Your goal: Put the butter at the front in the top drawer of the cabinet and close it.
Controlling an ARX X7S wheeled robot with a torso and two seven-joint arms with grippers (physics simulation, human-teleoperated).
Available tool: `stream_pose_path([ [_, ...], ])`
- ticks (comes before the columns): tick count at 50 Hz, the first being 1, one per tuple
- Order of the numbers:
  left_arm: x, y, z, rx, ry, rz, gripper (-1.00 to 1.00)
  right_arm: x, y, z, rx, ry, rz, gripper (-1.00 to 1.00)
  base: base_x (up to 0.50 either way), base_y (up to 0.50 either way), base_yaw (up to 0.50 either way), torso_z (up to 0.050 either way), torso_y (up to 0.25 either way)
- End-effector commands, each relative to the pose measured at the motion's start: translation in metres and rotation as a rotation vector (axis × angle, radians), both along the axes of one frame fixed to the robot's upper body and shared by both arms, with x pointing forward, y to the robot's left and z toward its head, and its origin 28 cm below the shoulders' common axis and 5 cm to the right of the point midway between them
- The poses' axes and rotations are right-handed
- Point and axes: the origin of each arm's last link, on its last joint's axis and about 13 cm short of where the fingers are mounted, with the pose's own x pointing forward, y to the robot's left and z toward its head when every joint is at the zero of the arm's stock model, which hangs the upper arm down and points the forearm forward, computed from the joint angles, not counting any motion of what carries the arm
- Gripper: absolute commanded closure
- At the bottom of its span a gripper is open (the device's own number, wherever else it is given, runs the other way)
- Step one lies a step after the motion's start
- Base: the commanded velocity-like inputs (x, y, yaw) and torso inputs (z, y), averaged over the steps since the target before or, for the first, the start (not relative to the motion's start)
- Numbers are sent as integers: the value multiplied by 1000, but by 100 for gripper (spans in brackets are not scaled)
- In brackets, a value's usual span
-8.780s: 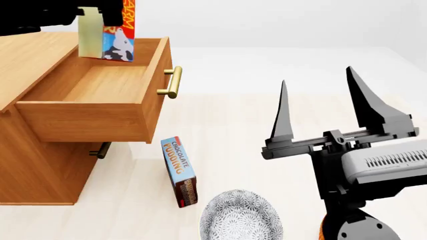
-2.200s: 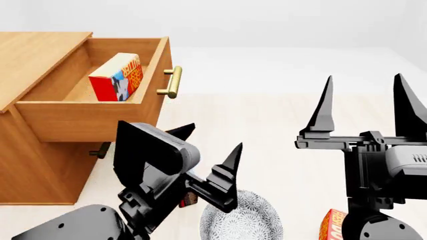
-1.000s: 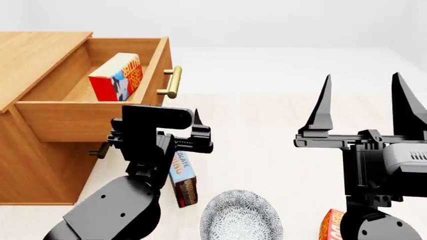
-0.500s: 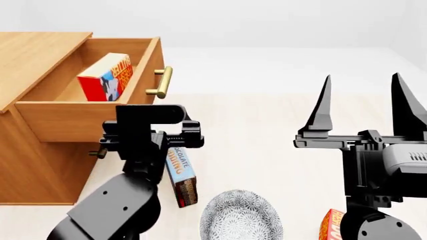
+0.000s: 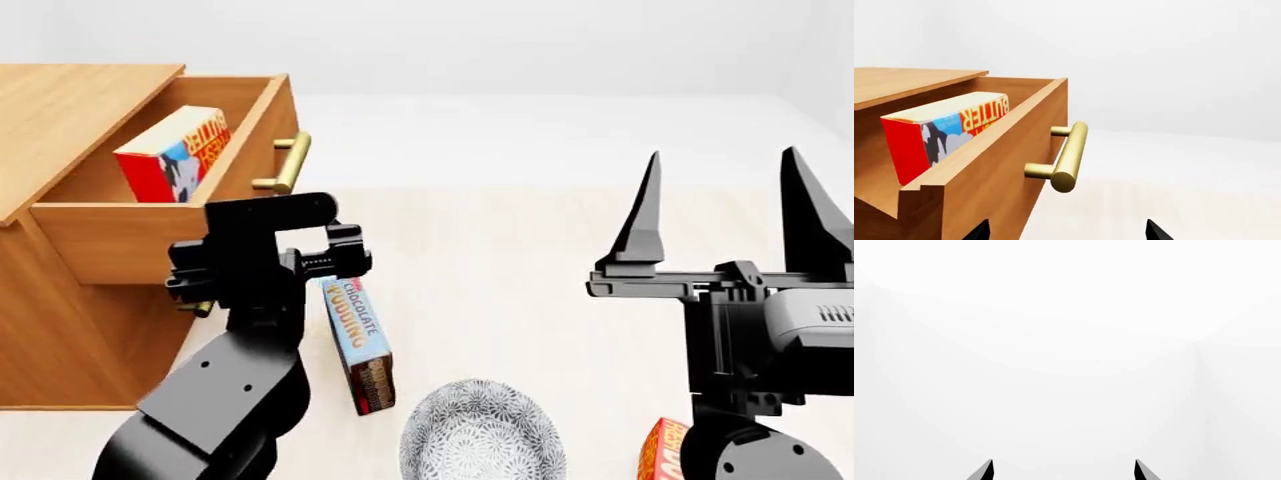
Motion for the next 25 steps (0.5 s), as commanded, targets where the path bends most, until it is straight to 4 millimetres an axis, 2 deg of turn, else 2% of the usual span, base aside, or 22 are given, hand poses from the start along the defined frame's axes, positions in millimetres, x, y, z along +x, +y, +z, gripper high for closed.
stream_pose_path([
  [1,12,10,-3,14,9,100,-100,0,0,-1,-2,2,5,-100,0,0,0,0,0],
  [25,36,31,0,17,5,252,-100,-4,-2,-3,-5,4,5,-100,0,0,0,0,0],
])
